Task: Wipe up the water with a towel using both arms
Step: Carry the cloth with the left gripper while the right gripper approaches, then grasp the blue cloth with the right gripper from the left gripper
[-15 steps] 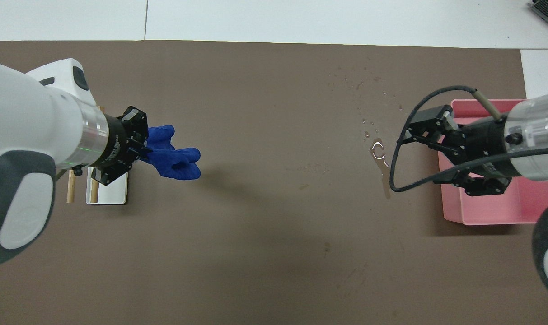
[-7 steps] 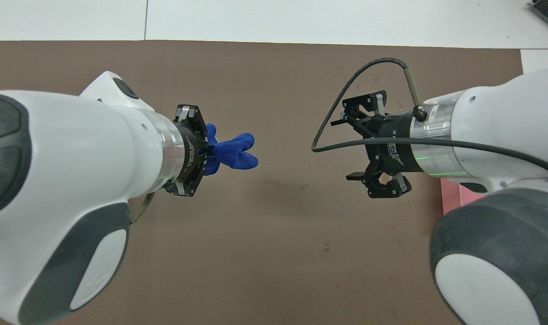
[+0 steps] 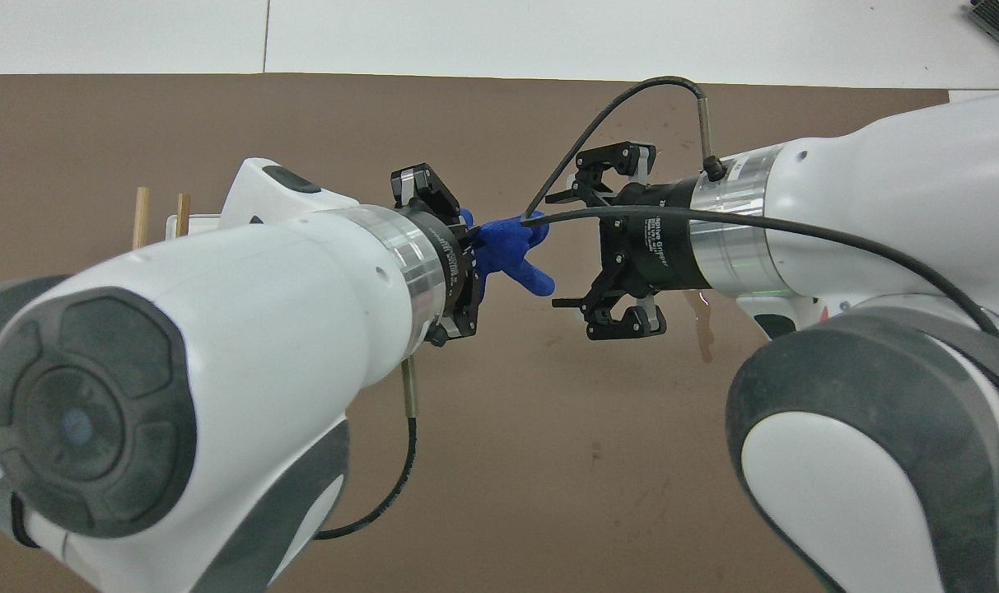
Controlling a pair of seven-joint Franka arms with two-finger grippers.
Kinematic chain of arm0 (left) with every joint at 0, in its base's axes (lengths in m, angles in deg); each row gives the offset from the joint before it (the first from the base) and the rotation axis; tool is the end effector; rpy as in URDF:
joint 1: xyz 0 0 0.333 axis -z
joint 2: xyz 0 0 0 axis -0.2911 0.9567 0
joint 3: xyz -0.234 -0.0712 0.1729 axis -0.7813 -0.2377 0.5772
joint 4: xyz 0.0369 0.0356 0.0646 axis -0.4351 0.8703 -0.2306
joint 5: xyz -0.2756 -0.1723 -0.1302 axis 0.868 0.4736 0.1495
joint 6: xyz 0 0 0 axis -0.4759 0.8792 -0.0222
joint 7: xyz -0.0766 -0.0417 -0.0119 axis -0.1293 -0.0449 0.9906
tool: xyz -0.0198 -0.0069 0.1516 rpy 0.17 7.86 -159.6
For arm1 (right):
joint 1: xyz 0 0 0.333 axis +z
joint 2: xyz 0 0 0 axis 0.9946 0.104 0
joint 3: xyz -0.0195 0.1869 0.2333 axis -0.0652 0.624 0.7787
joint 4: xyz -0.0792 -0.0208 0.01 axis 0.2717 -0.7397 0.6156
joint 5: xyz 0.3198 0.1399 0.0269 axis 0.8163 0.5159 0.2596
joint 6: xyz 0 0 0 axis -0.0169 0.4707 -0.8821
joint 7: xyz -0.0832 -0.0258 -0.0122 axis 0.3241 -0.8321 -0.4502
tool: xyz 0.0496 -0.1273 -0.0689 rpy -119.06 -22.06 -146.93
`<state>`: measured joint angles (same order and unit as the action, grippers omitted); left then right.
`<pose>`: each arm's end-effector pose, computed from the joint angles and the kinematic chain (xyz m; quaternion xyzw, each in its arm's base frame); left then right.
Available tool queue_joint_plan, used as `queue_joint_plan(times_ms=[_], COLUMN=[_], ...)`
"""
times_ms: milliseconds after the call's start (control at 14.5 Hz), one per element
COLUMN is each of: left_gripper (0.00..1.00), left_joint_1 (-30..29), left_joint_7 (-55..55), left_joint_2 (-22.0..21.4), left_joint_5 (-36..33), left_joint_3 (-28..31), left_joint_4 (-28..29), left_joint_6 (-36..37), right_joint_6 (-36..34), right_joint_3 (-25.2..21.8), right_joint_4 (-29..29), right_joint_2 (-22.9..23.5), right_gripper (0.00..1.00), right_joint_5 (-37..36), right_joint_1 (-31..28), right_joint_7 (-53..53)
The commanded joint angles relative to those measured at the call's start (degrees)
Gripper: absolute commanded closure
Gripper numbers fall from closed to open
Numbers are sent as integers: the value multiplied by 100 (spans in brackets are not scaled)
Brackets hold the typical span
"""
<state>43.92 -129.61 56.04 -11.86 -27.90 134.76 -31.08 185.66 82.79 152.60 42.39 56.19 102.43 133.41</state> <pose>0.4564 -0.3618 0.6183 0.6255 0.7376 0.0033 0.2541 0.5142 0.2686 0.5800 -0.7086 0.6417 0.1483 0.2532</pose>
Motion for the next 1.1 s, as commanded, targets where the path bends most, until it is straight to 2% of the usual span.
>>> queue_joint_plan(times_ms=[0,207,344,413,482,551,1033], left_gripper=[100,100,100,100,100,100,100], left_joint_1=[130,243,262,262,271,288,315], left_joint_7=[-482,-570,-588,-605,-606,-606,-571], left_joint_2=[362,450,460,468,477,477,468], left_joint_5=[-263,-280,-280,-280,-280,-280,-280], left_joint_3=[60,60,60,60,60,51,60], left_joint_4=[-639,-789,-807,-807,-807,-798,-798], left_joint_6=[-69,-69,-87,-148,-166,-166,-166], right_joint_6=[57,172,198,207,224,225,225], right_joint_3=[-16,-16,-16,-16,-16,-16,-16], right_joint_4=[-201,-314,-394,-394,-394,-394,-394], right_joint_2=[200,297,350,350,350,350,332], right_gripper=[6,8,18,33,58,100,100], right_joint_5=[209,140,96,96,87,96,-396], right_joint_1=[49,85,93,85,93,102,102], right_joint_7=[268,330,322,313,278,269,68])
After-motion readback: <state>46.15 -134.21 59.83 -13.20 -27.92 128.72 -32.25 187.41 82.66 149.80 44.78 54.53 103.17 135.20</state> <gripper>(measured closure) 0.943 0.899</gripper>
